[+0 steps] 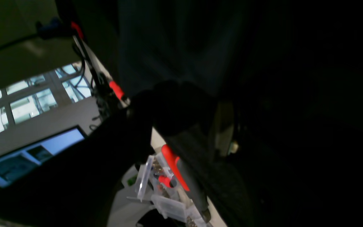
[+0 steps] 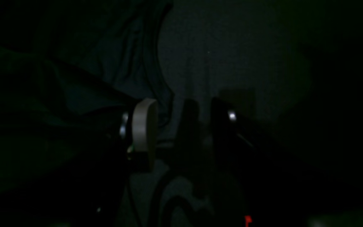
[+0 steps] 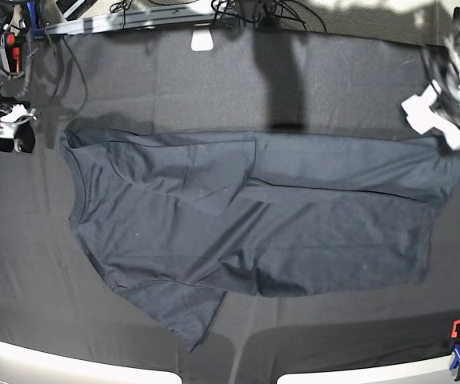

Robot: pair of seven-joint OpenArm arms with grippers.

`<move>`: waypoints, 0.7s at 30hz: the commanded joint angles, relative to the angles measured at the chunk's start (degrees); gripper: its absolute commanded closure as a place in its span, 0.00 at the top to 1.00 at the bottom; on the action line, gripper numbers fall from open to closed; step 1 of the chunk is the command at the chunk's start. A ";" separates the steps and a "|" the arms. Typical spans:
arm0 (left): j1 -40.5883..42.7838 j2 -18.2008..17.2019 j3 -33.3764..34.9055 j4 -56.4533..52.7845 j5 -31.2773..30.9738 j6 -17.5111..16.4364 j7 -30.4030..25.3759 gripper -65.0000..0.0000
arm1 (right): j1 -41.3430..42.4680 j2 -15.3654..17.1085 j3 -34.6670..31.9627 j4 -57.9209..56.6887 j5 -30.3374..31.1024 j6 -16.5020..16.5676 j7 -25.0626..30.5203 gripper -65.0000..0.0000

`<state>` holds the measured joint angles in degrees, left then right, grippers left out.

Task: Layout the t-shirt on the table in an organized manner, then fold the t-shirt properly
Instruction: 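Release the shirt and raise the left gripper away, then move both grippers to the shirt's folded edge corners and grasp them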

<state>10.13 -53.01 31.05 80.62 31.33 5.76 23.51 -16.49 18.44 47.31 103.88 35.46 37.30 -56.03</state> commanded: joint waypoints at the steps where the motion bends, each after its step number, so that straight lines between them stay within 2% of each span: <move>1: -0.61 -1.09 -0.35 0.02 -0.35 0.20 -1.01 0.40 | 0.28 1.09 0.31 0.90 0.81 0.85 0.48 0.41; 5: -0.81 0.11 -0.35 -0.07 -1.42 0.20 -2.86 0.40 | 0.28 1.09 0.31 0.90 0.81 0.85 0.44 0.41; 11: -0.81 4.63 -0.35 -0.09 -1.42 0.22 -4.90 0.38 | 0.26 1.09 0.31 0.90 0.81 0.85 -0.20 0.41; 13: -0.83 5.40 -0.35 -0.09 -1.88 0.22 -4.92 0.27 | 0.20 1.11 0.31 0.90 0.81 0.87 -0.63 0.41; 15: -0.83 5.51 -0.37 -0.09 -3.43 0.22 -4.92 0.06 | -0.48 1.14 0.31 0.94 0.83 1.46 -0.61 0.41; 16: -0.83 5.51 -0.37 -0.09 -4.02 0.22 -4.92 0.00 | -0.92 1.14 0.31 1.03 0.90 2.19 -0.57 0.41; 21: -0.96 5.51 -0.37 -0.09 -4.44 0.28 -4.94 0.00 | -4.79 1.14 0.31 3.54 3.21 2.70 -0.61 0.41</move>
<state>9.19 -47.35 30.52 80.23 28.05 5.85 19.73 -21.65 18.46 47.31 106.19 37.28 39.05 -57.41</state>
